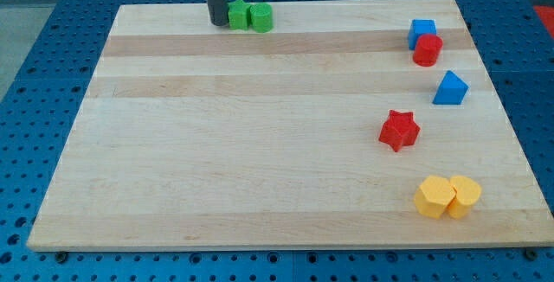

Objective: Slightly move the blue triangle to the bottom of the red circle

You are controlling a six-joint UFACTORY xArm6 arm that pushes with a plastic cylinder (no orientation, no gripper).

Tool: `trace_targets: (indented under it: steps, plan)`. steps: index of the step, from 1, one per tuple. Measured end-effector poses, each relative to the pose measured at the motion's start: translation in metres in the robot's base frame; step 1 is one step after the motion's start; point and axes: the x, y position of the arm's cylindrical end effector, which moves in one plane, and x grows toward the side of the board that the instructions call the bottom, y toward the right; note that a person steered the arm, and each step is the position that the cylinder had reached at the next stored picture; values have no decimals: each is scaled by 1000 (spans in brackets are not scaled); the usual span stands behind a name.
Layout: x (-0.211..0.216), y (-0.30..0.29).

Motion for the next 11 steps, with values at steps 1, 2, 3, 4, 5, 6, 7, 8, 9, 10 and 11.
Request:
trace_targets:
  steps: [1, 2, 3, 4, 5, 6, 7, 8, 9, 10, 11]
  plan:
    - [22, -10]
    - [65, -18]
    - [82, -18]
    - [85, -18]
    - [85, -18]
    - [108, -16]
    - [126, 7]
    - [126, 53]
    - [131, 116]
    - [131, 172]
    - [133, 222]
